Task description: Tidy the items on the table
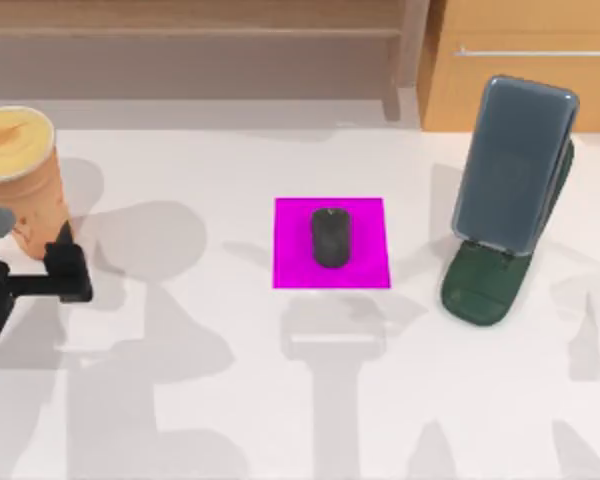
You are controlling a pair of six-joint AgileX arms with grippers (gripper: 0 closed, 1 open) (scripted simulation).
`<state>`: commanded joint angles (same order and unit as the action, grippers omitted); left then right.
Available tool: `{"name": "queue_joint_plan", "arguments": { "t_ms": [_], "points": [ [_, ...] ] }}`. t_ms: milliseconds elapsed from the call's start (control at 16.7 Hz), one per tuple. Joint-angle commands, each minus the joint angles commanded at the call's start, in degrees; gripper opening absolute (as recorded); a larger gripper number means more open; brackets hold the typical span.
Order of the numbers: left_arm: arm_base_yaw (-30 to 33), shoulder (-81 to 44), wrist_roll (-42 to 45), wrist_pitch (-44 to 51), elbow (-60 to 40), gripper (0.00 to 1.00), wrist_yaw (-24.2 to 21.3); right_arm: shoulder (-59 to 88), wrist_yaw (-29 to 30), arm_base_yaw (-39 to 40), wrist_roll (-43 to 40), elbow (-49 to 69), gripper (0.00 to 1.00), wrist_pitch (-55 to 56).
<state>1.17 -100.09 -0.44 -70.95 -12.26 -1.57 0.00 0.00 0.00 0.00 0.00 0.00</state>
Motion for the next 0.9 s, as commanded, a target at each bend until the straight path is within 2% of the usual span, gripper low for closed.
{"name": "queue_joint_plan", "arguments": {
  "t_ms": [240,600,900],
  "points": [
    [-0.81,-4.14,0.87,-4.5,-4.84,1.0,-0.63,0.0,0.0,0.0,0.0,0.0,1.0,0.0],
    [-0.63,-4.33,0.88,-4.52,-5.14,1.0,-0.58,0.0,0.0,0.0,0.0,0.0,1.0,0.0],
    [-0.62,-9.13,0.87,-3.66,-11.11,1.0,-0.53,0.0,0.0,0.0,0.0,0.0,1.0,0.0]
  ]
}}
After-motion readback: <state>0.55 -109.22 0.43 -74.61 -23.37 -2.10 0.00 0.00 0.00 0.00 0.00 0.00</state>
